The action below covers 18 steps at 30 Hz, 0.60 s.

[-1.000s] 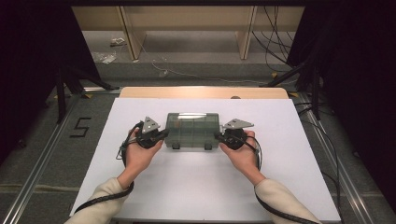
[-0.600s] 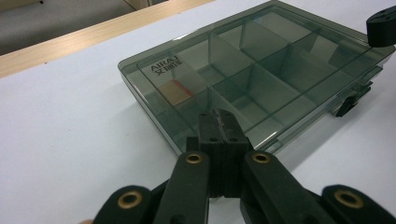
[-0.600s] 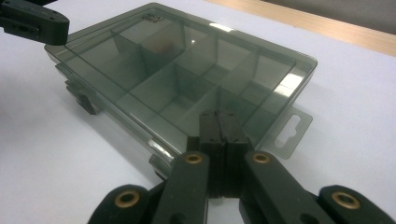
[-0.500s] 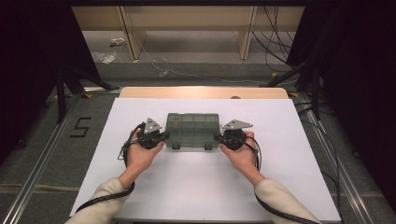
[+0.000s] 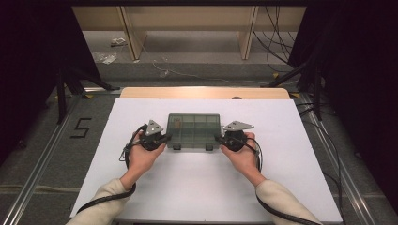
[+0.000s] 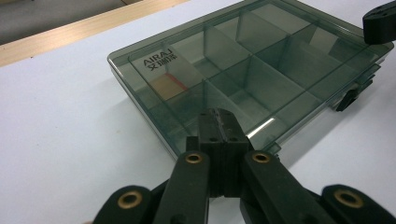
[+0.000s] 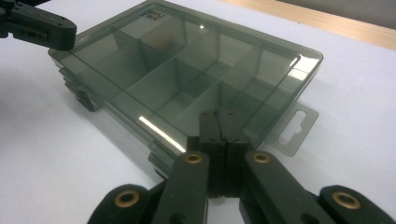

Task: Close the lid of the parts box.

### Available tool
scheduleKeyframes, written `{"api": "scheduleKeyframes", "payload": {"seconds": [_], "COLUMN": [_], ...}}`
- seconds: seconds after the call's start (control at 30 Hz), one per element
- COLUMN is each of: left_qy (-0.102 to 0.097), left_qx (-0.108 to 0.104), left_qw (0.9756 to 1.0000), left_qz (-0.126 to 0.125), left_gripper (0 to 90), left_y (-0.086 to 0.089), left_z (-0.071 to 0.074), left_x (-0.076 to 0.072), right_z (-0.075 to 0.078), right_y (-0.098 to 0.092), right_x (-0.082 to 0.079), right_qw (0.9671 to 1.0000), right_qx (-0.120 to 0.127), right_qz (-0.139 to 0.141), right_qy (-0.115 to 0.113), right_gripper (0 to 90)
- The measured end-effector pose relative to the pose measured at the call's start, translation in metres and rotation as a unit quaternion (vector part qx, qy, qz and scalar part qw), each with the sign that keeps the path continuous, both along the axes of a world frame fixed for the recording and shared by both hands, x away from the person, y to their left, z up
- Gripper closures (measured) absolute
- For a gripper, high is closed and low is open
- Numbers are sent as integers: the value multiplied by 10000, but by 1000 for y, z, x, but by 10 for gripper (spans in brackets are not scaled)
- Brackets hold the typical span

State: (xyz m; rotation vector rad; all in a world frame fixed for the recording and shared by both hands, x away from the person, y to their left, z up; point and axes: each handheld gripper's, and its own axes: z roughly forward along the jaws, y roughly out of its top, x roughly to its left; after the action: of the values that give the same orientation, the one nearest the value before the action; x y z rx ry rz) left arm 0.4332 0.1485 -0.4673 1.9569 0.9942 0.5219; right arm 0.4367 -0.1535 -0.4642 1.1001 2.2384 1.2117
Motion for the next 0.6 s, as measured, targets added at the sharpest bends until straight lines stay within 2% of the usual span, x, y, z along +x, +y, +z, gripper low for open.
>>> {"api": "scheduleKeyframes", "payload": {"seconds": [0.13,0.2,0.27,0.43,0.6], "left_qy": [-51,-74,-117,-248,-241], "left_qx": [0,51,4,-149,-112], "left_qw": [10000,10000,9999,9996,9996], "left_qz": [-20,-18,-15,-21,-54], "left_gripper": [862,829,795,672,529], "left_y": [1,3,6,10,11], "left_z": [0,1,3,11,11], "left_x": [-1,-2,-3,-9,-17], "right_z": [1,1,3,9,14], "right_y": [-2,-3,-5,-11,-15], "right_x": [0,0,-1,-3,-7], "right_qw": [10000,10000,9998,9993,9991], "right_qx": [88,67,132,220,262], "right_qz": [15,32,88,211,268], "right_qy": [39,-23,-70,-203,-178], "right_gripper": [852,811,757,667,570]}}
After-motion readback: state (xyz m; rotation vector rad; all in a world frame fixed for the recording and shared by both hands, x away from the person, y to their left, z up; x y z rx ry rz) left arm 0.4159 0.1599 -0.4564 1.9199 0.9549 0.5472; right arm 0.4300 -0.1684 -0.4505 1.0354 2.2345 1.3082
